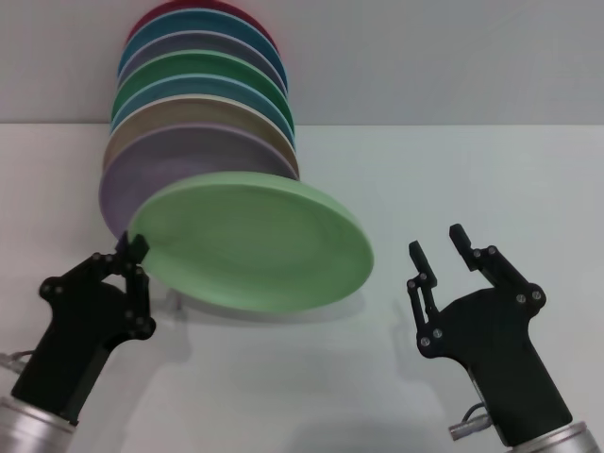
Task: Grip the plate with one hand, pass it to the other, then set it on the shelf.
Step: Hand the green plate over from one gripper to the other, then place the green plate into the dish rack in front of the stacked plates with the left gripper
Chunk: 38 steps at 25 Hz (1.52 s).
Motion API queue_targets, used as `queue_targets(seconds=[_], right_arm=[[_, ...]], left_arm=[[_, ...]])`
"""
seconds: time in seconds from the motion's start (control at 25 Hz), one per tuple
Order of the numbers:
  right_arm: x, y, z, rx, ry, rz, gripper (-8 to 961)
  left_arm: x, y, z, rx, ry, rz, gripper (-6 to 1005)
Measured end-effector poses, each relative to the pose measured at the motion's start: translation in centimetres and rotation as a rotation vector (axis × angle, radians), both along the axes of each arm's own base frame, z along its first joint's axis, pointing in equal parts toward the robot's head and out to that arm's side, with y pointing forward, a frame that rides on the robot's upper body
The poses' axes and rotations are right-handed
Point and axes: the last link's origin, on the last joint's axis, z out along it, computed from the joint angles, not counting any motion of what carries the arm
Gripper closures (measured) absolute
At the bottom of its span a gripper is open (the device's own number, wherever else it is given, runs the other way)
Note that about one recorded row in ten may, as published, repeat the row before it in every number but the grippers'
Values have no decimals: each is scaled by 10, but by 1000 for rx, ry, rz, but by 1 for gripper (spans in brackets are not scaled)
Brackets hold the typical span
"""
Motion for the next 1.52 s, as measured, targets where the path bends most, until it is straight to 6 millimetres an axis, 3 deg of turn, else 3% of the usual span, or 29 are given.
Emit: queue_targets(seconds=[0.28,0.64,1.0,1.52], right_arm=[[-4,-7,-6,-34,-1,27,607],[0,-4,-8,-45,-21,25,607],[1,-2,-8,-41,-28,22,606],[5,6,-6,-30,-30,1,606]], left_arm=[[-3,-8,18,100,-45,-15,970],[-4,3,41,221,-56,-26,971],[-5,26,40,206,13,-19,971],[-15,32,29,133,61,49,971]])
